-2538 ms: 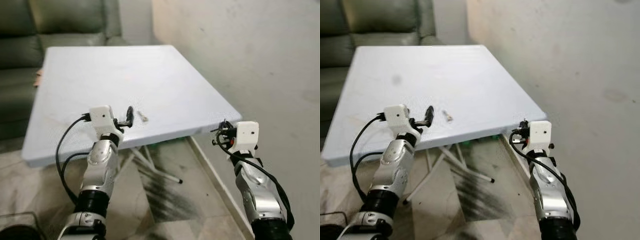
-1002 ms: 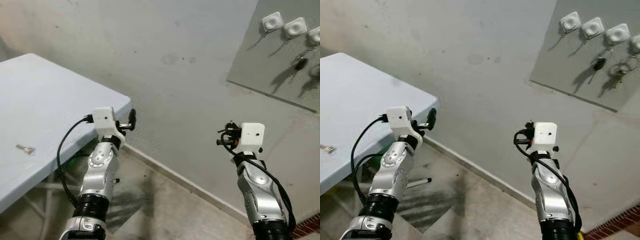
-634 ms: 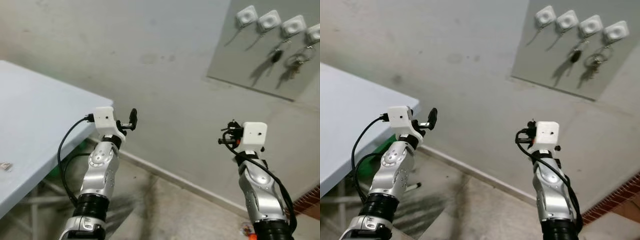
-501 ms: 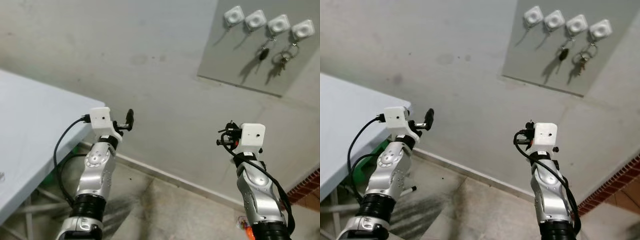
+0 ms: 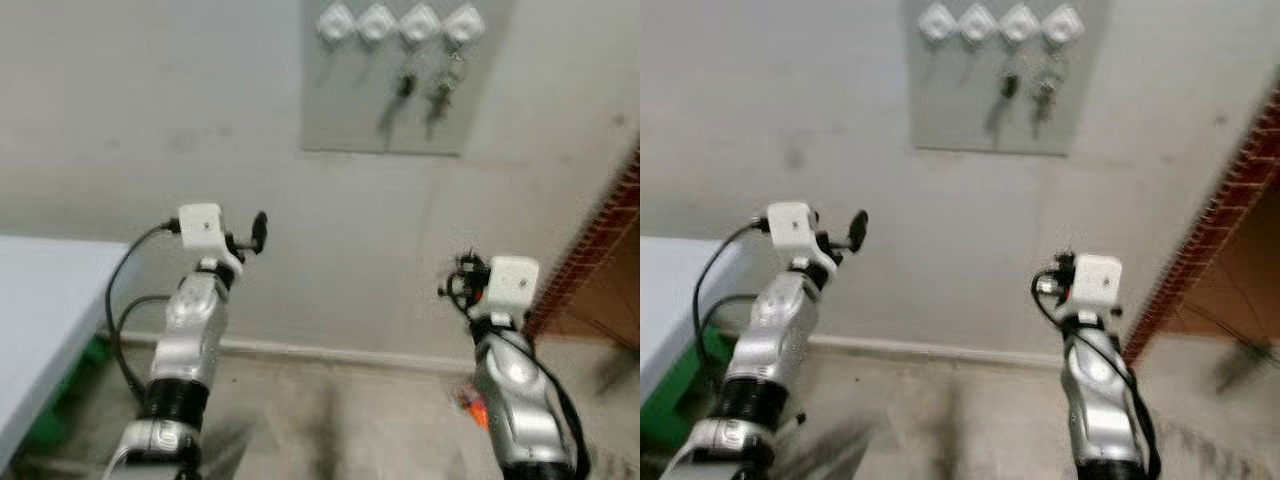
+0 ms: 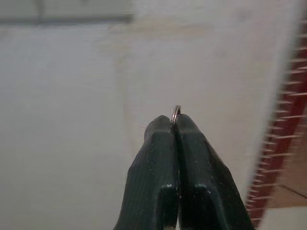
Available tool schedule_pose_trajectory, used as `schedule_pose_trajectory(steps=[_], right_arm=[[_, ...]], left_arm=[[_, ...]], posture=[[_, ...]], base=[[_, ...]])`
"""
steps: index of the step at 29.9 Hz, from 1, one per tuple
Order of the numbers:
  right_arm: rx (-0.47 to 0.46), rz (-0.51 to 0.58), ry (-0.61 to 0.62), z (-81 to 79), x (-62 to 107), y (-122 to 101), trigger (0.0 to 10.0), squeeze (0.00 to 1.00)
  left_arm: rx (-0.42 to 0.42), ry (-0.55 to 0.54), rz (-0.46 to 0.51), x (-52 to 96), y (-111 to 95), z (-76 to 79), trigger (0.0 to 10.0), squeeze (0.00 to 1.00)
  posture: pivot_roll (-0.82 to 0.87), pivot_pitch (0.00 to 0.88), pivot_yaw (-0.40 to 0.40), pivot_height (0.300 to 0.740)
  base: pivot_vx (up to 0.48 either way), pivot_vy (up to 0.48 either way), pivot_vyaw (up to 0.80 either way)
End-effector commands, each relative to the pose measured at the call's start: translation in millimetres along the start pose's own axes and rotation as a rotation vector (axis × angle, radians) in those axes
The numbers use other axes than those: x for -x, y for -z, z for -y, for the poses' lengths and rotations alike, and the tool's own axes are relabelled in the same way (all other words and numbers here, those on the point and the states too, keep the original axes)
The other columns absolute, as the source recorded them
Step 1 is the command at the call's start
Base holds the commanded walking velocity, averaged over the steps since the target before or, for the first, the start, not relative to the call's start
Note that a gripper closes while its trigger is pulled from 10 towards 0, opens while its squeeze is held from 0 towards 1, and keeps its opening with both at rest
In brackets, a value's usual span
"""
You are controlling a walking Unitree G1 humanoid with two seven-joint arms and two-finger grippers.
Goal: Hang keys on a hook
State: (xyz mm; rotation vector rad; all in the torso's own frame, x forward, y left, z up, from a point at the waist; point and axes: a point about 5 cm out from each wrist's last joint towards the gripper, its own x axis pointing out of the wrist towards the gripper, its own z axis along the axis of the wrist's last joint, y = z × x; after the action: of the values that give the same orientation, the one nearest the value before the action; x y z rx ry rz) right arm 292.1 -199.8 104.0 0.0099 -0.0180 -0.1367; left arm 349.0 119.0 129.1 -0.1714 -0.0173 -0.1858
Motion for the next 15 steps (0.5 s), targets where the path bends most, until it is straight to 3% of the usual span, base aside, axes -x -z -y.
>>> schedule_pose_trajectory(steps=[1,12,15], right_arm=[[-0.02,0.027,-0.033,-10.8,-2.6,-7.0,10.0,0.0],[-0.049,-0.017,-0.016,-12.4,-6.8,-4.1,10.0,0.0],[-0.018,-0.003,-0.021,-12.3,-7.3,-5.7,10.0,0.0]], left_arm=[[-0.023,-0.035,0.002,0.7,-3.7,-13.0,10.0,0.0],[-0.013,-0.059,-0.006,3.2,-1.1,-16.1,10.0,0.0],[0.0,-0.066,-0.019,3.5,1.1,-17.0,10.0,0.0]], posture=[[-0.01,0.0,0.071,0.74],[0.01,0.0,0.052,0.74],[0.01,0.0,0.05,0.74]], base=[[0.0,0.0,0.0],[0.0,0.0,0.0],[0.0,0.0,0.0]])
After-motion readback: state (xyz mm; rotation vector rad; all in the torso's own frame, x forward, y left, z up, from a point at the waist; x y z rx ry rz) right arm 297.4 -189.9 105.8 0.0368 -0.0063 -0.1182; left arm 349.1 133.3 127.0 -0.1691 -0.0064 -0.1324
